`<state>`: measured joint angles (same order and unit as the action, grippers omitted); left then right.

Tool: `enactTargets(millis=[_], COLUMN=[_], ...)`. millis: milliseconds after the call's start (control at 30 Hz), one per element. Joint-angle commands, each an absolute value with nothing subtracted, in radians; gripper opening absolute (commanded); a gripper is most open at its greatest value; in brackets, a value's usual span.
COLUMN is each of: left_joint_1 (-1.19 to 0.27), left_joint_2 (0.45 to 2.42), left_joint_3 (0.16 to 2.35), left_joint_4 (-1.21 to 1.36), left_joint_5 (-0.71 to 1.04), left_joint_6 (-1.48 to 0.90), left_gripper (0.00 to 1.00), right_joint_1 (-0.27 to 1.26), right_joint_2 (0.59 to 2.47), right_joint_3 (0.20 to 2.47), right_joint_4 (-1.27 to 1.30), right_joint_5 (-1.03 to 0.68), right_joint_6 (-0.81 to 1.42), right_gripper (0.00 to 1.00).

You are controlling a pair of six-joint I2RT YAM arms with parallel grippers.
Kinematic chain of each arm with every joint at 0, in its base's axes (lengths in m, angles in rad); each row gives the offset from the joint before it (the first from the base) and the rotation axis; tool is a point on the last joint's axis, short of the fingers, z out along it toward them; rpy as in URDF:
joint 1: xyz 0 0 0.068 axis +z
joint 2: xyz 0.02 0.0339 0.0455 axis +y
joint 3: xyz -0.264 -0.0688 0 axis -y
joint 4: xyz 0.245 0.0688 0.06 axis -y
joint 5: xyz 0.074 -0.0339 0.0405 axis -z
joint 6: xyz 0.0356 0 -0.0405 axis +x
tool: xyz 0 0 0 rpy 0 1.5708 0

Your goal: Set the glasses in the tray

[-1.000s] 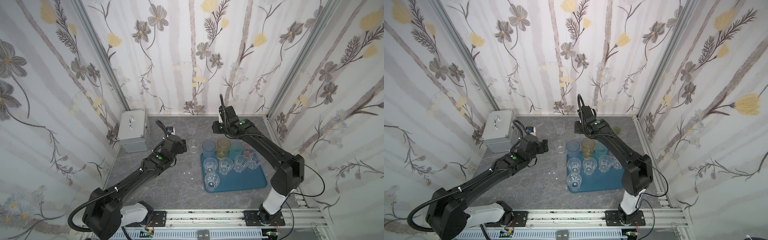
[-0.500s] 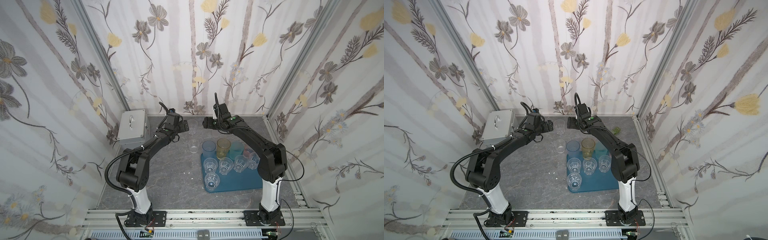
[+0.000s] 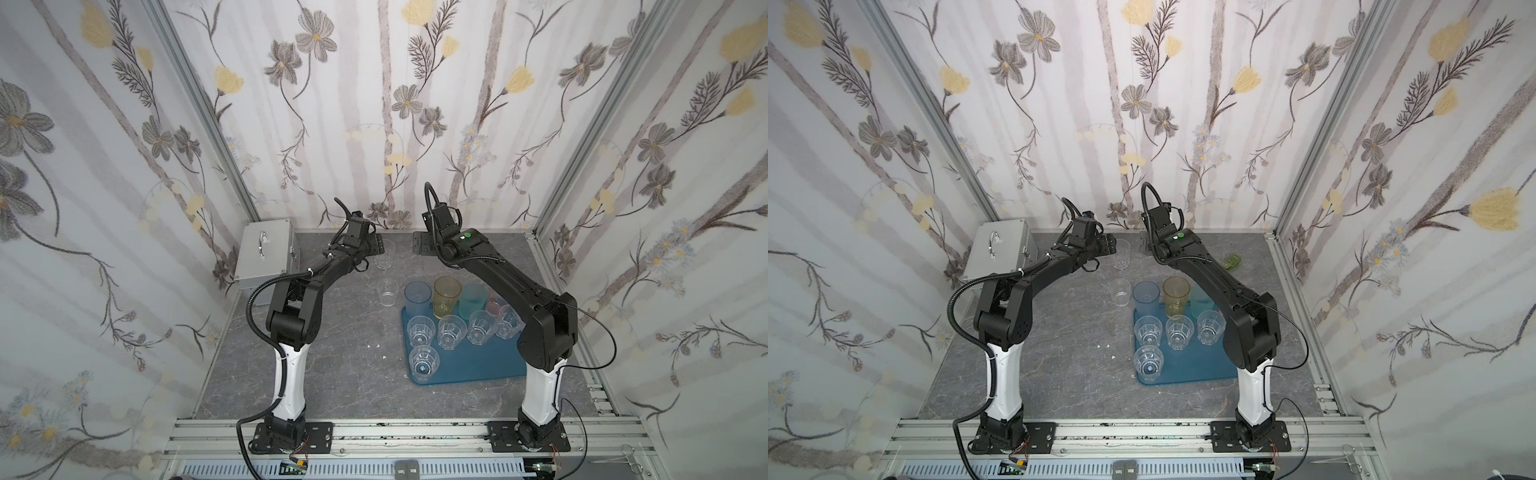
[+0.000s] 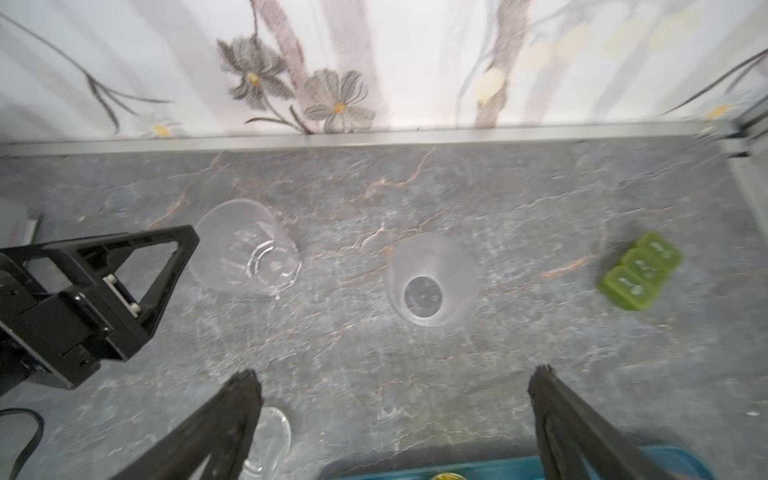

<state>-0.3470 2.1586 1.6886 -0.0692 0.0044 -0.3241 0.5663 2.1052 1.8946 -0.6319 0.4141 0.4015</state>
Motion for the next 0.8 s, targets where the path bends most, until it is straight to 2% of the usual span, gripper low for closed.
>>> enactTargets(millis=[0,133,367,600,767], left_joint_1=[-0.345,-0.344,-0.345,-0.346,-0.346], left_joint_2=[2.193,2.253,2.308,2.324,2.307], left_joint_3=[1.726,1.783,1.835,1.839,1.83], left_joint_4=[-0.083,-0.105,-0.135,-0.143,-0.146], left_joint_5=[0.014,0.024,0.027,0.023,0.019], left_joint_6=[-0.309,-0.313,-0.315,-0.31,-0.32], left_gripper=[0.77,0.72,0.5,0.29,0.15], right_joint_1=[0.527,0.507,0.51,0.514,0.524], right_joint_2=[2.115,2.097,2.082,2.075,2.077], right_joint_3=[1.915,1.881,1.834,1.798,1.796], right_joint_4=[-0.663,-0.635,-0.593,-0.555,-0.547], right_joint_5=[0.405,0.277,0.188,0.108,0.087], right_joint_6=[0.357,0.378,0.422,0.449,0.455], right_gripper=[1.0,0.99,0.85,0.61,0.57])
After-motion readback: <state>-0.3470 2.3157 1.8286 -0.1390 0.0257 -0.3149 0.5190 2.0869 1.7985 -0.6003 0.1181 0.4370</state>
